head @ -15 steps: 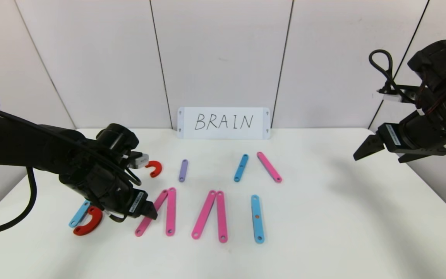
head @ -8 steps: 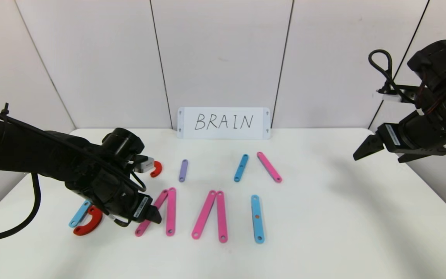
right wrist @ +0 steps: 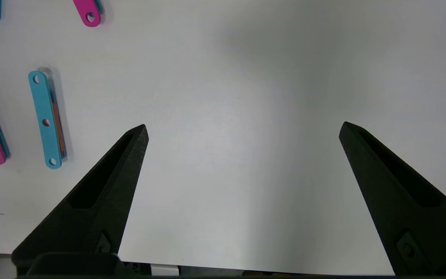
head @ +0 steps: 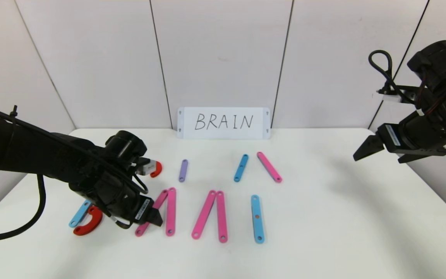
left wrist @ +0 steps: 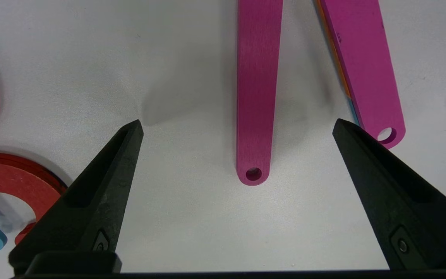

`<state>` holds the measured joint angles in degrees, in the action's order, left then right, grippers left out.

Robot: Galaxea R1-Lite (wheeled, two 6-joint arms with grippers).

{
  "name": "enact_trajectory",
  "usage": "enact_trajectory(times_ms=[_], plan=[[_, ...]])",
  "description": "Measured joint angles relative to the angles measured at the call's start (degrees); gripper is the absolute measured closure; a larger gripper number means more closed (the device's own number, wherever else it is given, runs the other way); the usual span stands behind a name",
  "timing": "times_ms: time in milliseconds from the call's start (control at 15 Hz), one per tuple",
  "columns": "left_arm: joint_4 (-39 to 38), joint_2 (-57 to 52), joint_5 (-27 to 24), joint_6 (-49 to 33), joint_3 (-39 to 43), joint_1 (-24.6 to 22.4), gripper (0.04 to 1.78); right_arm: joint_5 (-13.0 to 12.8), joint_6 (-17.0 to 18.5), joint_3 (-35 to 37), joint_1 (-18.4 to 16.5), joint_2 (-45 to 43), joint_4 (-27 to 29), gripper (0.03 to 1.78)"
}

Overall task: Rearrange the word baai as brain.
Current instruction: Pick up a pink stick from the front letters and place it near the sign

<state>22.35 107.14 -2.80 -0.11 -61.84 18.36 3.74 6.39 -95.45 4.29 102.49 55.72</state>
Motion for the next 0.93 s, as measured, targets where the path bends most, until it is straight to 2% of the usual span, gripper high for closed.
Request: enact_trajectory(times_ms=[400,533,733,933], plan=[[-0.22,0.44,0.11,0.32,0.05,0.00,0.11,-0.20,0.00,0.00,0.00,-0.01,-0.05,0.09],[-0.18,0.62,0.11,1.40,0.21,0.00,0.19,-0.28,0.05,-0.05,0.00,-0.01,-0.05,0.09],[-0.22,0.94,0.16,1.51,0.21,0.00,0.52,-0.33,0.06,-0.11,0.00,-0.10,-0.05,0.09],[-0.24,0.94,0.20,1.51,0.30,0.00,1.05,-0.35,0.33,-0.17,0.00,-0.34,-0.05,0.09]])
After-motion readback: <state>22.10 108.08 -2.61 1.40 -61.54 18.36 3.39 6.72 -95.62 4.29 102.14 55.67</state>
